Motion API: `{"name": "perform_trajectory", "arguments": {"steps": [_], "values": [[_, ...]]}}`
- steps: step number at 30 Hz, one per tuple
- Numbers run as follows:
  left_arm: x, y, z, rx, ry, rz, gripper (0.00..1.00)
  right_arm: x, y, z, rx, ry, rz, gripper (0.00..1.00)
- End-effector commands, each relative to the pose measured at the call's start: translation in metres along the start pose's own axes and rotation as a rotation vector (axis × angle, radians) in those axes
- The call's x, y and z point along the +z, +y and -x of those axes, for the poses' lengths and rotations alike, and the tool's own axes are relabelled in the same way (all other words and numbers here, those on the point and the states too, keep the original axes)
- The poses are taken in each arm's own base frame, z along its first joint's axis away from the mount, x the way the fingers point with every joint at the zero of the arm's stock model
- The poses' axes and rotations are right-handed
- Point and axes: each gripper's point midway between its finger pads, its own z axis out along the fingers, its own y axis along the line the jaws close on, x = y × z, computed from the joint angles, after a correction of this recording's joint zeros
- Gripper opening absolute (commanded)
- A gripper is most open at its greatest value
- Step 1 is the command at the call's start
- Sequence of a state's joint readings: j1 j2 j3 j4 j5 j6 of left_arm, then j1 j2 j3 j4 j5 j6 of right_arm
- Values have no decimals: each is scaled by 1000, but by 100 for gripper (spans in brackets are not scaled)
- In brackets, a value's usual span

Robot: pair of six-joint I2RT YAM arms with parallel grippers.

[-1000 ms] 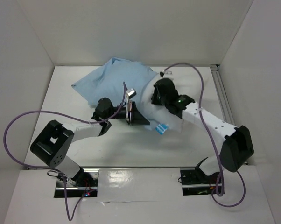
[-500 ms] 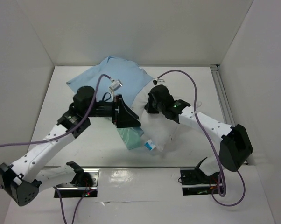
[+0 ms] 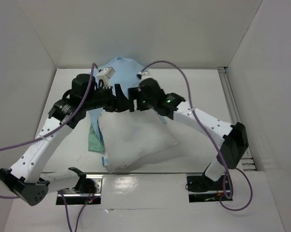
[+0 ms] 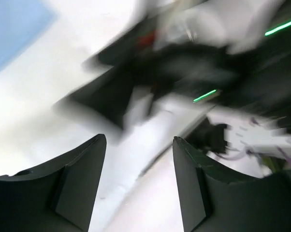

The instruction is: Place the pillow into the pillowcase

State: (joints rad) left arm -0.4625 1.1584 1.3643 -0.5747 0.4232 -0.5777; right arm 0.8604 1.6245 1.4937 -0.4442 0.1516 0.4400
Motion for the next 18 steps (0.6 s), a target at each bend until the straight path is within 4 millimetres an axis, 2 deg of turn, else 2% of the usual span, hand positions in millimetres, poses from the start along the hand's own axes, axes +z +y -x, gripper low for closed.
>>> {"name": "perform_trajectory", "arguments": {"steps": [1, 2, 3, 4, 5, 6, 7, 9, 11, 12, 13, 14, 15, 16, 17, 18], "values": [[1, 78, -16, -57, 41, 371, 71, -75, -81, 62, 107, -180, -153, 79], [2, 80, -17, -54, 48, 392, 69, -77, -103, 55, 130, -158, -187, 77], [5, 90, -17, -51, 57, 445, 69, -73, -148, 34, 192, -107, -265, 70], [5, 92, -26, -47, 94, 477, 69, -72, -155, 21, 231, -68, -240, 66], [6, 99, -28, -51, 99, 528, 69, -67, -167, -2, 263, -21, -241, 61], [7, 101, -29, -42, 112, 554, 69, -63, -175, -12, 298, 0, -230, 57], [9, 108, -40, -51, 153, 592, 71, -57, -165, -25, 316, 37, -161, 50], [8, 111, -41, -48, 156, 632, 72, -45, -153, -48, 346, 76, -83, 41], [9, 112, -49, -48, 190, 661, 74, -32, -116, -71, 371, 147, 35, 29], [6, 114, -46, -51, 177, 687, 75, -26, -82, -75, 341, 150, 126, 23], [6, 115, -48, -52, 186, 705, 75, -23, -61, -80, 351, 165, 175, 19], [4, 115, -51, -43, 198, 718, 75, -15, -46, -92, 339, 199, 198, 12], [1, 122, -55, -39, 228, 765, 77, -13, -19, -80, 307, 176, 279, 10], [-1, 120, -56, -38, 230, 772, 79, -15, 9, -86, 274, 210, 353, 10], [0, 123, -61, -40, 256, 786, 80, -10, 21, -95, 255, 260, 397, 10], [-2, 120, -62, -25, 260, 792, 80, -9, 22, -93, 244, 264, 395, 13]]}}
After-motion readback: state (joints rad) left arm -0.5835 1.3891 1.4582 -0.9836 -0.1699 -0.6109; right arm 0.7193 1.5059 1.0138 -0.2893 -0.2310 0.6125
